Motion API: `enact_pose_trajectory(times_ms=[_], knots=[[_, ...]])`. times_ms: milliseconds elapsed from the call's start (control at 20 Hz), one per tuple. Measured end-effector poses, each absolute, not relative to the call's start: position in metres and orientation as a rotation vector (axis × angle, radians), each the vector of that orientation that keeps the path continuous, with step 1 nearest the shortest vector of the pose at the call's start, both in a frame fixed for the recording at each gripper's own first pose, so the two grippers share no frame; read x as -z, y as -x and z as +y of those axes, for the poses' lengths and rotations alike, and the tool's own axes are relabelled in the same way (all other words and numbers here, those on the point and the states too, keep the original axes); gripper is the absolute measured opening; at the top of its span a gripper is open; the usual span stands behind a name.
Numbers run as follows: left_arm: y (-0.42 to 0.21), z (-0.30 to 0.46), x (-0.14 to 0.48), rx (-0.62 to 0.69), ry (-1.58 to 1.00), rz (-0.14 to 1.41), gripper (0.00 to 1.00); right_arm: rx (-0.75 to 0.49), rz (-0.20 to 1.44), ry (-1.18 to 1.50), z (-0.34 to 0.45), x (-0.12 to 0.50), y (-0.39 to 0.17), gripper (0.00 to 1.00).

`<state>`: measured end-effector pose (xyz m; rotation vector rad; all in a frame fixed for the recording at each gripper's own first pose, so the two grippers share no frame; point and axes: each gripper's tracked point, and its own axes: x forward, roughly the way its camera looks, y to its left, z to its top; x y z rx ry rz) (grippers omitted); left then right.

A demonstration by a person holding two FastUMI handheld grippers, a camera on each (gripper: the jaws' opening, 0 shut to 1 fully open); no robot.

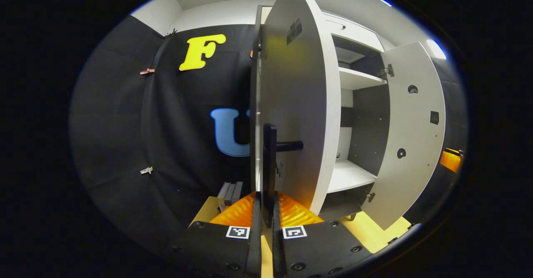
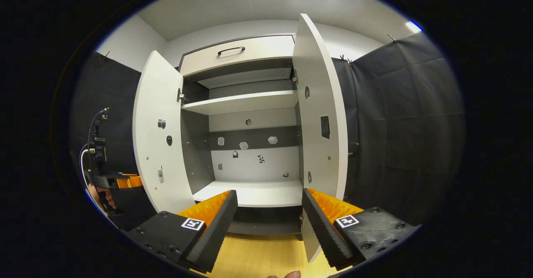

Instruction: Open the right door of the double-door shoe cabinet with the right hand, and open the left door with the left hand.

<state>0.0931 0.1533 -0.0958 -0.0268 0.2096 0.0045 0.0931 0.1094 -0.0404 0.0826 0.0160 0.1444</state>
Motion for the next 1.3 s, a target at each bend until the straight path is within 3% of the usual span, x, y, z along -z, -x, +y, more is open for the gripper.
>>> enact_pose_trajectory(times_ms=[100, 200, 300, 650, 850, 950, 1300], knots=[[-0.089, 0.188, 0.090, -0.089, 0.004, 0.192, 0.13, -0.147, 0.018, -0.082, 0.112, 0.041, -0.092, 0.98], [-0.082, 0.202, 0.089, -0.071, 0.063, 0.197, 0.02, -0.151, 0.019, -0.080, 0.116, 0.042, -0.092, 0.98], [-0.079, 0.191, 0.083, -0.026, 0.127, 0.181, 0.17, -0.160, 0.021, -0.077, 0.122, 0.042, -0.091, 0.98], [-0.073, 0.199, 0.074, -0.075, -0.023, 0.161, 0.18, -0.178, 0.023, -0.060, 0.136, 0.043, -0.087, 0.98], [-0.057, 0.199, 0.068, -0.105, 0.001, 0.145, 0.24, -0.166, 0.014, -0.049, 0.134, 0.040, -0.085, 1.00], [-0.050, 0.194, 0.065, -0.101, 0.008, 0.139, 0.30, -0.160, 0.012, -0.049, 0.131, 0.038, -0.086, 0.98], [-0.030, 0.163, 0.056, -0.069, 0.017, 0.114, 0.73, -0.150, 0.004, -0.043, 0.125, 0.035, -0.089, 0.98]])
